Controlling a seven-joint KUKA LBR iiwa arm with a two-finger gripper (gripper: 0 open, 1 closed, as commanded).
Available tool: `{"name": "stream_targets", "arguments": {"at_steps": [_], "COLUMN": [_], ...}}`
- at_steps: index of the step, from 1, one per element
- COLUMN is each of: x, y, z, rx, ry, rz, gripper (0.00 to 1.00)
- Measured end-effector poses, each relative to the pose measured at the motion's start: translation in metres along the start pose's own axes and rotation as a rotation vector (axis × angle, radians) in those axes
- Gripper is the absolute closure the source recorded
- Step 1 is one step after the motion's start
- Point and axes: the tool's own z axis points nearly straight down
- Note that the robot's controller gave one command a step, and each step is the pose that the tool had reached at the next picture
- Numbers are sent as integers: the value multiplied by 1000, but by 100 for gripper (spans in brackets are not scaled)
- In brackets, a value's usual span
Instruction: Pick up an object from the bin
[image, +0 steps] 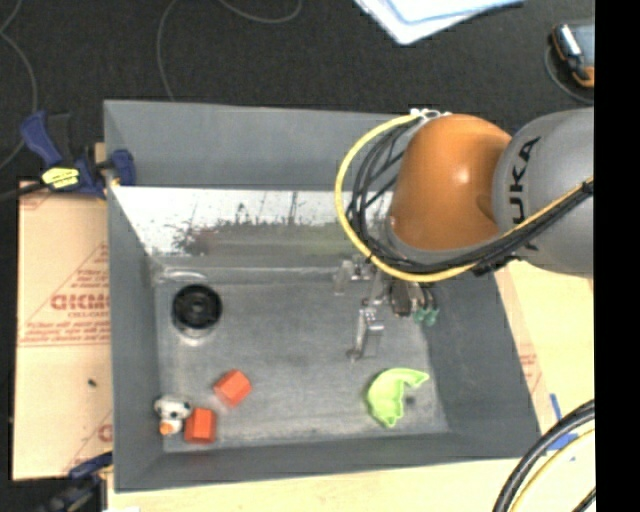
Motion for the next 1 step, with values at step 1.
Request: {"name": "stream_targets", "arguments": {"at_steps": [1], "x": [-2], "y": [0], "z": [-5], "rx": [0], "ry": [-8], "rz": [0], "gripper": [0]}}
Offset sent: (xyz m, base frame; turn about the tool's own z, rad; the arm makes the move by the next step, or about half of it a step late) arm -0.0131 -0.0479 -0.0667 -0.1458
